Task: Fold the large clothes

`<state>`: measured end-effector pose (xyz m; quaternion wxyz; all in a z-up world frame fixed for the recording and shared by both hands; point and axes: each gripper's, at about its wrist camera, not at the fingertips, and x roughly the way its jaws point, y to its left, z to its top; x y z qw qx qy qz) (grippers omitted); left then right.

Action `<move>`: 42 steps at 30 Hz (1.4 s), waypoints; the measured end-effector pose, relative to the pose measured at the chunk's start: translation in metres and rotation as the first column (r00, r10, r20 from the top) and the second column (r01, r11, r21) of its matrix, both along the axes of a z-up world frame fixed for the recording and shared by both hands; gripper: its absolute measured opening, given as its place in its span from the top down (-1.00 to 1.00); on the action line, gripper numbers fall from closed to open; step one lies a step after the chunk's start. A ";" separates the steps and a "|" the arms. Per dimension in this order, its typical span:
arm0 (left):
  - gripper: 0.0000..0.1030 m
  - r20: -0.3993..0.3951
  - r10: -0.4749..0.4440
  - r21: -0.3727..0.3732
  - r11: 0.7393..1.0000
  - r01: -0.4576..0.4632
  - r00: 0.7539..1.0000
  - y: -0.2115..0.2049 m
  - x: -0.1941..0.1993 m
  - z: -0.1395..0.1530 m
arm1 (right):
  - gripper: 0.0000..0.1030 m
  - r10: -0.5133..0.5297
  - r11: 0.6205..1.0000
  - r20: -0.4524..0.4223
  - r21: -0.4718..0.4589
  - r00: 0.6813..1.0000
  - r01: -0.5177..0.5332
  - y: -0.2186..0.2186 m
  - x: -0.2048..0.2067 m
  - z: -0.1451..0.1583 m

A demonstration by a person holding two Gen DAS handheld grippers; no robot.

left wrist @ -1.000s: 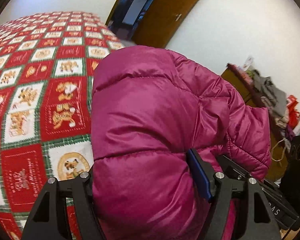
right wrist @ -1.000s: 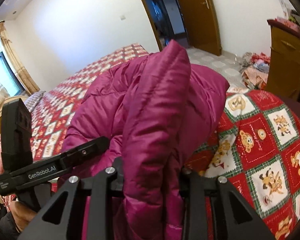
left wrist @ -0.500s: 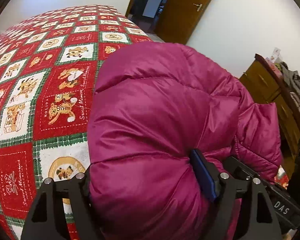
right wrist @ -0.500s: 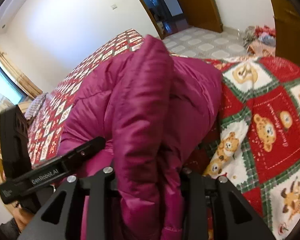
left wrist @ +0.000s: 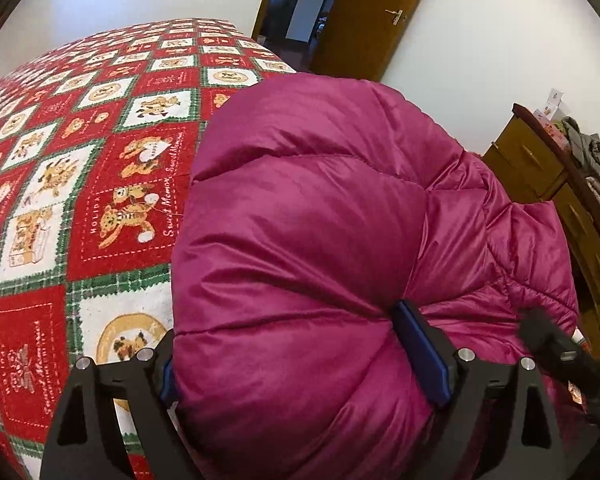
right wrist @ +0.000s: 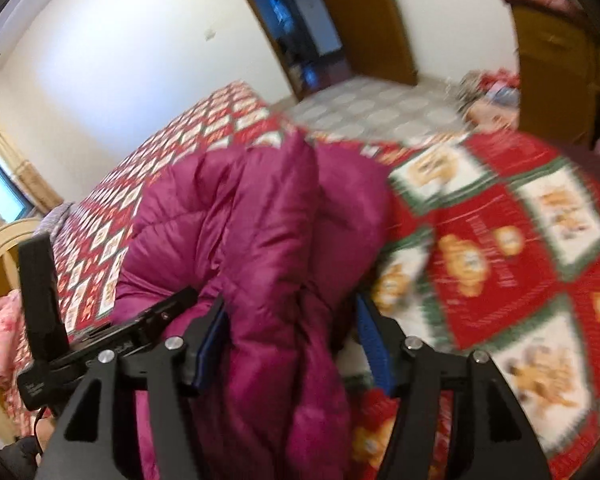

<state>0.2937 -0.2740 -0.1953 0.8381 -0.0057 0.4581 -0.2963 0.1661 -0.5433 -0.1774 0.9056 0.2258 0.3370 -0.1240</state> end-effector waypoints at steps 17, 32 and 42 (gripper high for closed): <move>-0.92 0.023 0.059 0.088 0.994 -0.061 0.998 -0.003 0.001 0.001 | 0.53 -0.020 0.985 -0.098 -0.171 0.995 0.003 0.020 0.049 -0.011; -0.97 -0.080 0.016 0.033 0.999 -0.014 0.997 0.009 0.012 -0.003 | 0.59 -0.066 0.965 -0.083 -0.260 0.994 0.043 0.030 0.047 -0.017; -0.97 -0.059 0.152 0.016 0.988 -0.151 0.987 0.026 0.053 0.025 | 0.59 -0.078 0.966 -0.080 -0.253 0.994 0.055 0.032 0.047 -0.020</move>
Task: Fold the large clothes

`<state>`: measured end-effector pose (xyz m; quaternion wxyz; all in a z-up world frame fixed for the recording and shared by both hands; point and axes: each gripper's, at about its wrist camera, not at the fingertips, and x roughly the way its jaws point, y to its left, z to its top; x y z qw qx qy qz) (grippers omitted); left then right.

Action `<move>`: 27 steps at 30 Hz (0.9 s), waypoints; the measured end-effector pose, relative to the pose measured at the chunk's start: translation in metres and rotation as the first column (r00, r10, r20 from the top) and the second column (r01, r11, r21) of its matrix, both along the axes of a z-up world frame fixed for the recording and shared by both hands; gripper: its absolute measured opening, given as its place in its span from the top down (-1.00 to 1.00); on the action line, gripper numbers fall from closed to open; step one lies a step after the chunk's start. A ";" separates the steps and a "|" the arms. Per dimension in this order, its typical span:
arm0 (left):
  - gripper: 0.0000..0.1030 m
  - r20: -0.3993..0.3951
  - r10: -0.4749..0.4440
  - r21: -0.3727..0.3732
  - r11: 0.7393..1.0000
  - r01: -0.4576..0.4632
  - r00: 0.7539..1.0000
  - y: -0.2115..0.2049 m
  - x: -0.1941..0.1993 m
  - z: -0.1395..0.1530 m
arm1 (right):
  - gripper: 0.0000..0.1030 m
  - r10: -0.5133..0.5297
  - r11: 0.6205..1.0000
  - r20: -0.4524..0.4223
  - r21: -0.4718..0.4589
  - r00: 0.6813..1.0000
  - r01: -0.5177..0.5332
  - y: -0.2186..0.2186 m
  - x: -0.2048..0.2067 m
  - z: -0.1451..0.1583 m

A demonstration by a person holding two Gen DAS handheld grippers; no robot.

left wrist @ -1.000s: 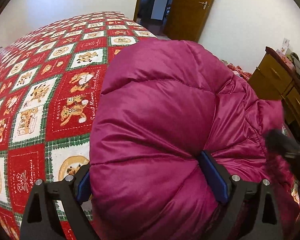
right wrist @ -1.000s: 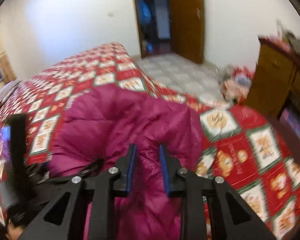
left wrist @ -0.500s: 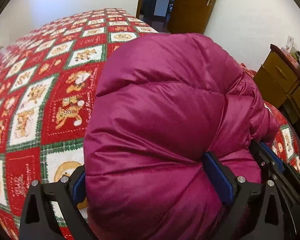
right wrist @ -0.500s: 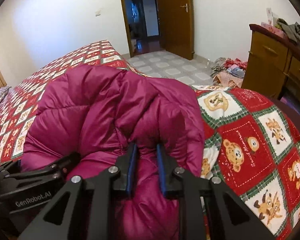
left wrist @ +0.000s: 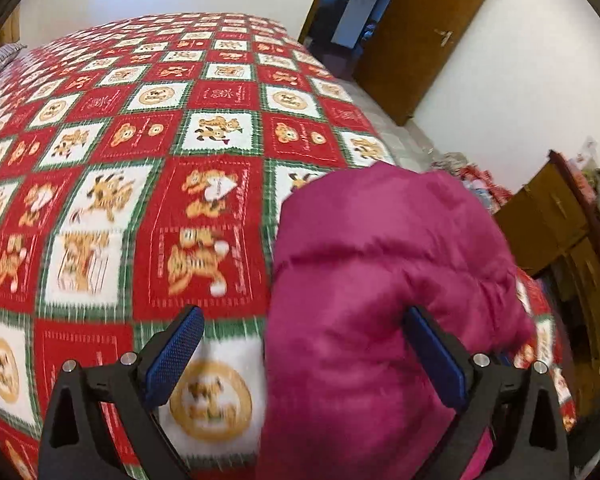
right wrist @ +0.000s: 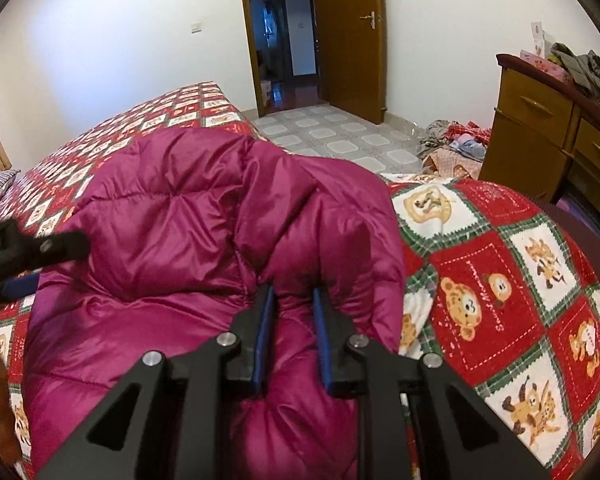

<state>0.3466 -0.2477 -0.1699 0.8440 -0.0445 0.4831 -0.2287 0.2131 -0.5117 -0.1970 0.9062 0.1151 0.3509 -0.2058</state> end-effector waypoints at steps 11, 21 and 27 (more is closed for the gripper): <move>-0.98 -0.055 -0.057 0.048 0.997 0.060 0.997 0.010 0.005 -0.003 | 0.55 -0.005 1.000 -0.028 0.017 1.000 0.005 -0.002 0.003 0.005; -0.98 0.223 -0.124 0.114 0.988 0.100 0.967 0.103 -0.068 0.024 | 0.06 -0.023 1.000 0.105 0.023 0.994 0.021 0.034 -0.084 0.036; -0.98 0.291 -0.189 0.210 0.969 0.130 0.938 0.127 -0.118 0.016 | 0.06 -0.006 0.999 0.098 -0.032 0.995 0.009 0.067 -0.121 0.033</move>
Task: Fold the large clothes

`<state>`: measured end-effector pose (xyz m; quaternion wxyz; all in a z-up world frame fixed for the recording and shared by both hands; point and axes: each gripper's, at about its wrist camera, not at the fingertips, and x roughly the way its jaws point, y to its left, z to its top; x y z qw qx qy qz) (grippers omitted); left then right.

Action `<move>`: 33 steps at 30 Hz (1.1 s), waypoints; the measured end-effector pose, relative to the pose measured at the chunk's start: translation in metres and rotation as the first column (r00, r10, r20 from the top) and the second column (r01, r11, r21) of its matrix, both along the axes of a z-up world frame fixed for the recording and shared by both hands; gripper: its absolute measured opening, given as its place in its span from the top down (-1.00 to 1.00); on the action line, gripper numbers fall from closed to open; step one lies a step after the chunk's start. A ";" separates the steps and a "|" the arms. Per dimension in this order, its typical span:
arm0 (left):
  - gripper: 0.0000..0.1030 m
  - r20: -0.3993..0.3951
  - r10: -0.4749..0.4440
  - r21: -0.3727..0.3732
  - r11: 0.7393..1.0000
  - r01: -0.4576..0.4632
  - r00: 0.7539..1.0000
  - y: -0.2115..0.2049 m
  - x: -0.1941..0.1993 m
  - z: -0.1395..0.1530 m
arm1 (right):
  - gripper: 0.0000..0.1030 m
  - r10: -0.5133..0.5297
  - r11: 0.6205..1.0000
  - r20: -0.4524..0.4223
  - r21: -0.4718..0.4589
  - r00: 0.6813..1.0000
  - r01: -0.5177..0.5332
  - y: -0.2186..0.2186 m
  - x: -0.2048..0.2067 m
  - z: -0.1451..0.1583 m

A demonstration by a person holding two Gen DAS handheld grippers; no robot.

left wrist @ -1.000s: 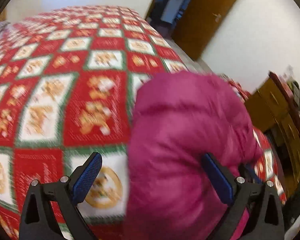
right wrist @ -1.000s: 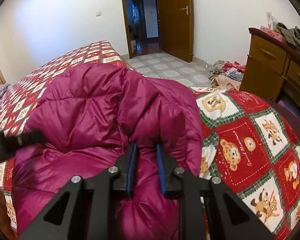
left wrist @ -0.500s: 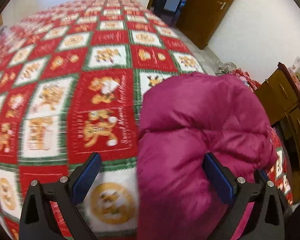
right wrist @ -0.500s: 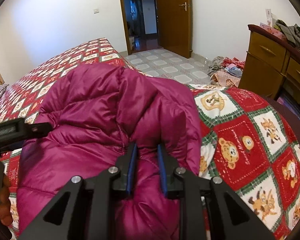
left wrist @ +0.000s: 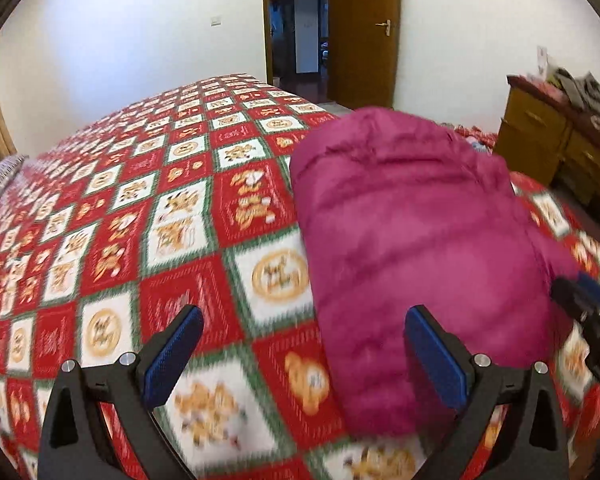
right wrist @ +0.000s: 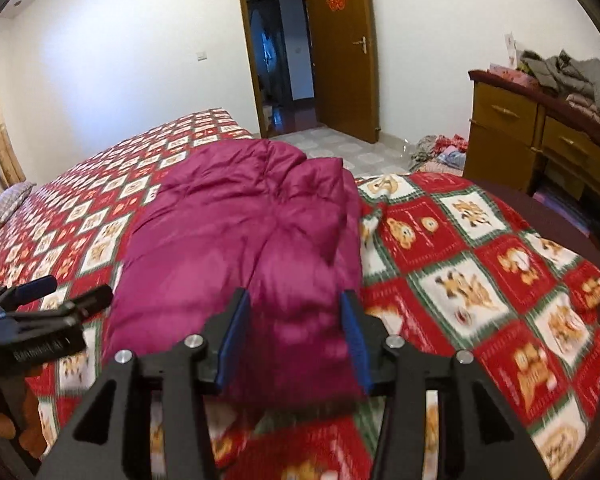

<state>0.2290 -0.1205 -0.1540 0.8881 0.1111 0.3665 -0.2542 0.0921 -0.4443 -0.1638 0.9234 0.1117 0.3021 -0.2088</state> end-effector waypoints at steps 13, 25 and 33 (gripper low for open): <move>-0.98 0.162 0.027 -0.079 0.997 -0.015 0.986 0.053 -0.089 0.030 | -0.05 -0.052 0.998 0.086 0.045 0.995 0.048 0.038 -0.072 0.023; -0.98 0.274 0.099 -0.171 0.984 -0.052 0.957 0.090 -0.149 0.071 | -0.27 -0.007 0.999 0.173 0.039 0.985 0.001 0.078 -0.121 0.052; -0.98 0.344 0.121 -0.247 0.969 -0.035 0.931 0.114 -0.180 0.106 | -0.43 -0.010 1.000 0.254 0.003 0.967 0.010 0.092 -0.143 0.082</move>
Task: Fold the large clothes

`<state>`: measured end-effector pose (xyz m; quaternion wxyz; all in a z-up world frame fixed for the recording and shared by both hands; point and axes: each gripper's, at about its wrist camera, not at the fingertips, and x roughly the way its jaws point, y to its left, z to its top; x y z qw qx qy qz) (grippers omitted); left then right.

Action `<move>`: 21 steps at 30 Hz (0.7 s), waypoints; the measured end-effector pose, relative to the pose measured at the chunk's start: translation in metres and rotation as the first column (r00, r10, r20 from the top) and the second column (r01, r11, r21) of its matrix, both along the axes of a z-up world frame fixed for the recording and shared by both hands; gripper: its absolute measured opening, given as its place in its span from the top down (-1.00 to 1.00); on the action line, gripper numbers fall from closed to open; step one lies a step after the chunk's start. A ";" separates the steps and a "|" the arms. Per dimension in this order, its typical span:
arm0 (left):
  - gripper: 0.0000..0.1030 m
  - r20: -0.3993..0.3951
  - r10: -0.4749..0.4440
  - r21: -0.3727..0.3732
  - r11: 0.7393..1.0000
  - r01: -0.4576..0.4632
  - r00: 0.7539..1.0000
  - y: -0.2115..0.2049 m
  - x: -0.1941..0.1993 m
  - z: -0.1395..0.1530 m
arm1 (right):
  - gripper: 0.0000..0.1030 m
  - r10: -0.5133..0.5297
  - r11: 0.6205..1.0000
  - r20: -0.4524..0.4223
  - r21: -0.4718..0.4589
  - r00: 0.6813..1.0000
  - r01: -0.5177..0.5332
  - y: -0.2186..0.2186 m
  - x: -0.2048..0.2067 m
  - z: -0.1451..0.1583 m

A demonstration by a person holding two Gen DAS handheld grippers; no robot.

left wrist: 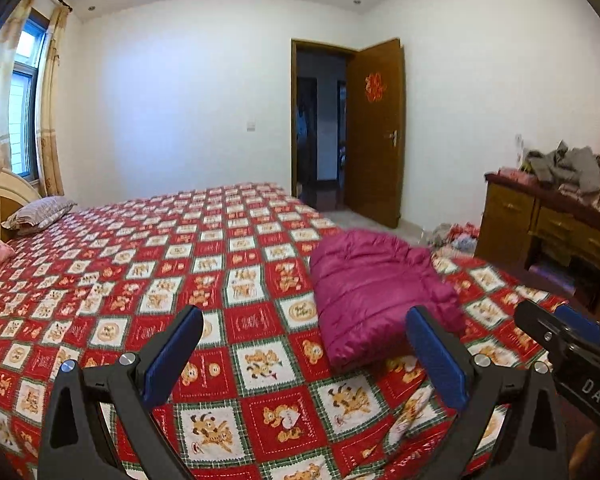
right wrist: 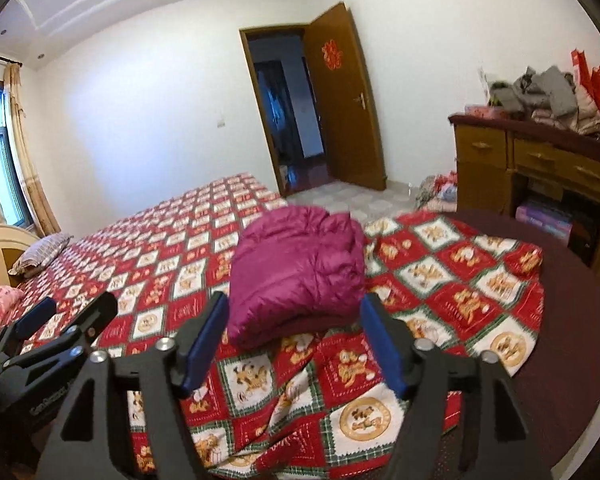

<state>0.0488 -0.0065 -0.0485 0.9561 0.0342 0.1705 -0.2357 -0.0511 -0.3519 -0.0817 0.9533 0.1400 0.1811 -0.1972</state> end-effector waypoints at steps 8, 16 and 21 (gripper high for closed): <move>-0.98 0.140 0.009 -0.047 0.999 -0.003 0.990 0.014 -0.032 0.034 | -0.51 -0.011 0.995 0.131 -0.099 0.991 0.024 0.017 -0.021 0.029; -0.98 0.193 0.032 -0.093 0.996 -0.014 0.981 0.026 -0.045 0.049 | -0.71 -0.018 0.982 0.209 -0.181 0.978 0.057 0.029 -0.033 0.043; -0.98 0.195 0.036 -0.102 0.995 -0.016 0.980 0.027 -0.045 0.049 | -0.76 -0.024 0.981 0.224 -0.184 0.974 0.066 0.028 -0.036 0.044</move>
